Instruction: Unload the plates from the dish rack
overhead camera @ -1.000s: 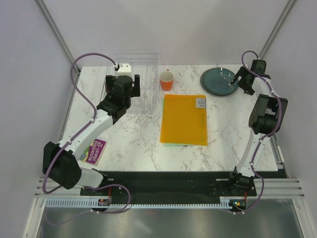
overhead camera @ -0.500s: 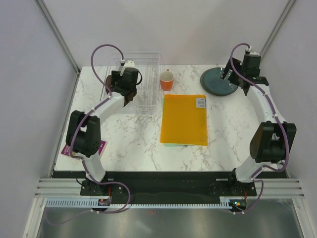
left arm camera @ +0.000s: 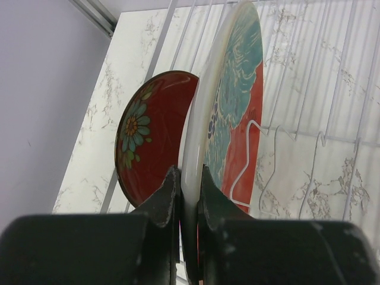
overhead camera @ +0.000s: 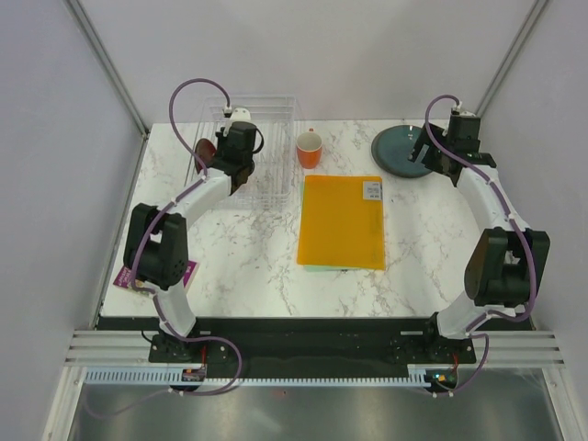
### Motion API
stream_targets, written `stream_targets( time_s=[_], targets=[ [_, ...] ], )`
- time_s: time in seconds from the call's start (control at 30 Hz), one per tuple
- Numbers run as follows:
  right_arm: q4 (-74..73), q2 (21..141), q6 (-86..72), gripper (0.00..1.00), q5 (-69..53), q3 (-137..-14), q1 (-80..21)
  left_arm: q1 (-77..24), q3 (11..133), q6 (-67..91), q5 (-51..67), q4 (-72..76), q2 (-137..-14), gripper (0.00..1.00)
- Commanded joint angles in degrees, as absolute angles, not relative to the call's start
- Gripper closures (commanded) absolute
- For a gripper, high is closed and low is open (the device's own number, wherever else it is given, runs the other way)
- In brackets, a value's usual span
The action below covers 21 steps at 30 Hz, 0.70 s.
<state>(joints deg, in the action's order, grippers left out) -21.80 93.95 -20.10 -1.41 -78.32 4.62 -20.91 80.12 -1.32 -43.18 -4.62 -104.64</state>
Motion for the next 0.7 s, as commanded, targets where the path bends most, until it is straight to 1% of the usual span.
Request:
stream_targets(
  time_s=[0.0,0.17,0.47,0.67],
  targets=[
    [-20.7,90.7,-19.3,0.05,-2.0,-77.0,4.6,-19.9,81.8,-1.4,-45.4,-2.4,-104.2,0.98],
    [-20.7,89.0,-19.3,0.05,-1.7,-75.2,4.6,-20.9,83.9,-3.1,-47.7,-2.3,-102.0,0.98],
    [-20.9,84.8,-18.8,0.04,-1.4,-72.0,4.5,-25.0,90.4,-16.1,-56.2,1.1,-98.7,0.98],
    [-21.7,81.2,-18.8,0.03,-3.0,-71.5,4.5,-28.1,91.4,-23.8,-60.2,5.9,-95.0,0.98]
  ],
)
